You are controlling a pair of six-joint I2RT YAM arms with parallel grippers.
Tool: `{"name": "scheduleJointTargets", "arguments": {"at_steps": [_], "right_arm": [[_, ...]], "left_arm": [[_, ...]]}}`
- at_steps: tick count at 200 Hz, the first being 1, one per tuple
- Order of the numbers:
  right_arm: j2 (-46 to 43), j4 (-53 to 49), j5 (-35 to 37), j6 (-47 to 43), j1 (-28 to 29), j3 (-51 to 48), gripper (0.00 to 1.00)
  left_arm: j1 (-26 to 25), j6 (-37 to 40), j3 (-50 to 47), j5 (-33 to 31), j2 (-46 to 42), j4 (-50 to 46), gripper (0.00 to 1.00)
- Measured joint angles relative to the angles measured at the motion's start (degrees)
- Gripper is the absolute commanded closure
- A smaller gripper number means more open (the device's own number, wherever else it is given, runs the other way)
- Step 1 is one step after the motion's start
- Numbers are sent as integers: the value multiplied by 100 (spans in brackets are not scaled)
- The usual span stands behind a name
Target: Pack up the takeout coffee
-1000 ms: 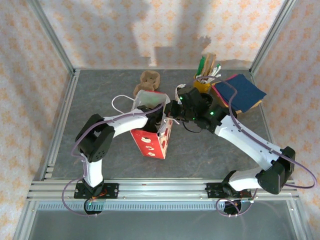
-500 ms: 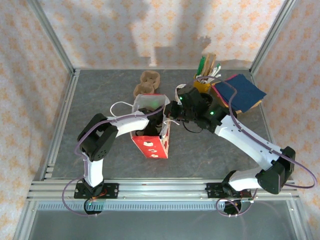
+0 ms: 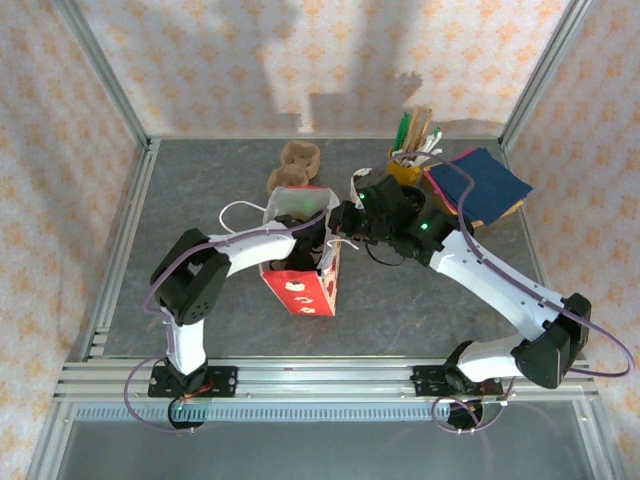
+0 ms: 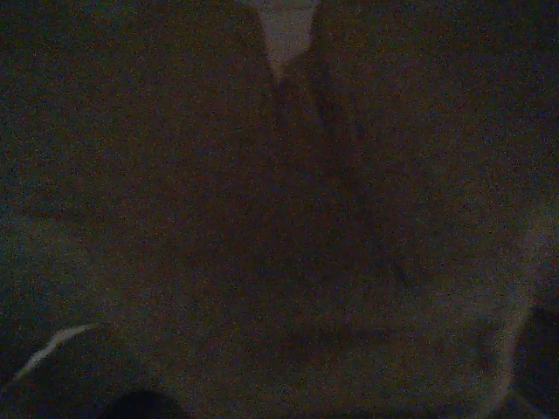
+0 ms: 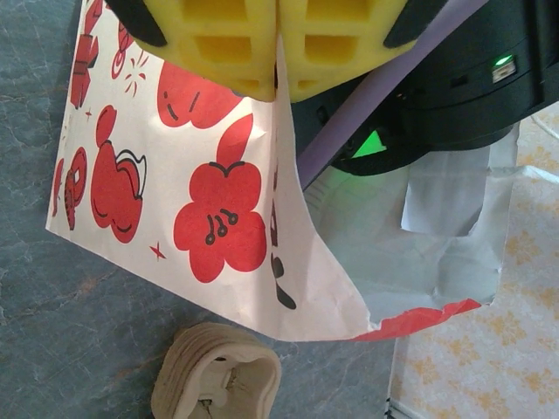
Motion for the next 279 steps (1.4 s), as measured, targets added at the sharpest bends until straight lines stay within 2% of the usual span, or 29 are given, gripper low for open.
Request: {"name": "scheduleJointTargets", "arguments": {"at_steps": [149, 214, 279], "right_arm": [[-87, 219, -15, -72, 0, -94, 97], [-98, -153, 422, -184, 0, -195, 97], [-96, -197, 431, -219, 0, -199, 97]], "left_arm": [[138, -313, -4, -216, -297, -175, 97], [153, -363, -151, -350, -363, -2, 97], [151, -761, 531, -719, -763, -173, 96]]}}
